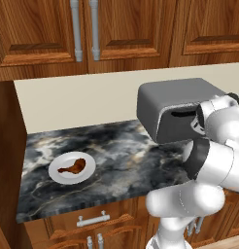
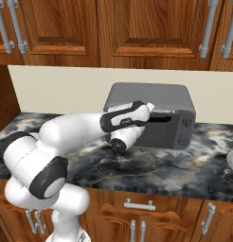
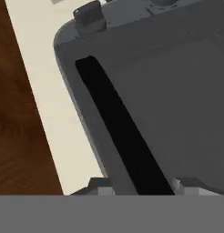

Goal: Open the toaster oven door. Place the bread on the top rack in the toaster oven and place the chicken drumstick on the bottom rack.

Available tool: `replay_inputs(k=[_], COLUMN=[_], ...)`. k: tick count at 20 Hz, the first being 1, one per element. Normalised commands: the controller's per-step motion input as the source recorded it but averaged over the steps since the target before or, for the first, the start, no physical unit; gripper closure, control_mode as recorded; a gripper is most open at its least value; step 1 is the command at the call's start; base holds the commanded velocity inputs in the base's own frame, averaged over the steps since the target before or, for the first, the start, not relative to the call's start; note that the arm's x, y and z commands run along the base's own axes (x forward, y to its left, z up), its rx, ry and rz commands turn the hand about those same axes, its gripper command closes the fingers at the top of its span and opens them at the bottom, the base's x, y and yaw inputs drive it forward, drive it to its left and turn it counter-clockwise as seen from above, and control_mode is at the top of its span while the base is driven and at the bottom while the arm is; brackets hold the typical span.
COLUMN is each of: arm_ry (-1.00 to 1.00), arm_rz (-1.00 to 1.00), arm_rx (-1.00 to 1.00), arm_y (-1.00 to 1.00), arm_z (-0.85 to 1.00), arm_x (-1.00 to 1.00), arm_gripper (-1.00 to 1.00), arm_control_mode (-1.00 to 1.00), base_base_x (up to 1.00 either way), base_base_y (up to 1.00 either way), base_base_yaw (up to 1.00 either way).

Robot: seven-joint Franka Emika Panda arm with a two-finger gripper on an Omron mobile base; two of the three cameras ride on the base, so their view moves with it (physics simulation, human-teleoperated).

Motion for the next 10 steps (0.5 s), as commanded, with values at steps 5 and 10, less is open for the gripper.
replay_inputs(k=[5,10], arm_ry=[-0.20,-0.13], arm_rz=[0.00,0.00], arm_rx=[0.15,0.16], arm_y=[0.00,-0.05], arm_z=[0.69,0.50], arm_x=[0.00,-0.09], arm_gripper=[1.00,1.00], arm_control_mode=[-1.00,-1.00], base_base_x=[0.00,0.00], base_base_y=[0.00,0.00], base_base_yaw=[0.00,0.00])
